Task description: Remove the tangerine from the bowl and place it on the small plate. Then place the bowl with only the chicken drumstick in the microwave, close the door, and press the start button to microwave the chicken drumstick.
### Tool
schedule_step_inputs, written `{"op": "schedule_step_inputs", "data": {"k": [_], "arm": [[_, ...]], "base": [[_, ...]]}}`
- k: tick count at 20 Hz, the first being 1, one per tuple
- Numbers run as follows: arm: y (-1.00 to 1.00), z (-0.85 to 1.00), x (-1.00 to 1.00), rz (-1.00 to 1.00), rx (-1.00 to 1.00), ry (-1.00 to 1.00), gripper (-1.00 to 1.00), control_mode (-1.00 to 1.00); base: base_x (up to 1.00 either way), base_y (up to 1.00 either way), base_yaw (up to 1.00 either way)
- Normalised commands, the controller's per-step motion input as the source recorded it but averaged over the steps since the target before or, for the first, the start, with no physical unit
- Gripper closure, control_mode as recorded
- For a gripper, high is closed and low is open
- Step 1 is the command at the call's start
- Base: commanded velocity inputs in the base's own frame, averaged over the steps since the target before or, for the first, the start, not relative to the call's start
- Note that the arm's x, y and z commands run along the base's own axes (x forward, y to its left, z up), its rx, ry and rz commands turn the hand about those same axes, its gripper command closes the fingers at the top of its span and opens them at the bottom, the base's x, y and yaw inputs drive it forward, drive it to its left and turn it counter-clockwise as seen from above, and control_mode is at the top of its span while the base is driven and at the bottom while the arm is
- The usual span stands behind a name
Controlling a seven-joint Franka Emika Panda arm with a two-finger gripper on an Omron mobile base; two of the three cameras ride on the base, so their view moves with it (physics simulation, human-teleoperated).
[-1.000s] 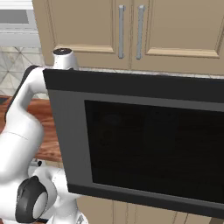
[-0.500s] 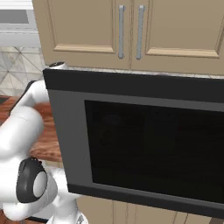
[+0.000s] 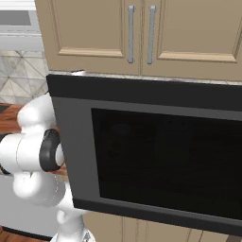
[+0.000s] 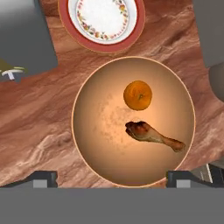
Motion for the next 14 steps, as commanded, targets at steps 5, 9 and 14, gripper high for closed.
{"op": "schedule_step_inputs", "data": {"k": [5, 9, 14], "arm": [[0.04, -0.28, 0.89, -0.13, 0.00, 0.16, -1.00, -1.00], [-0.35, -0.22, 0.55, -0.04, 0.01, 0.10, -1.00, -1.00], [-0.10, -0.43, 0.67, 0.00, 0.00, 0.15, -1.00, -1.00]], "base": [[0.00, 0.00, 0.00], [0.00, 0.00, 0.00], [0.00, 0.00, 0.00]]}}
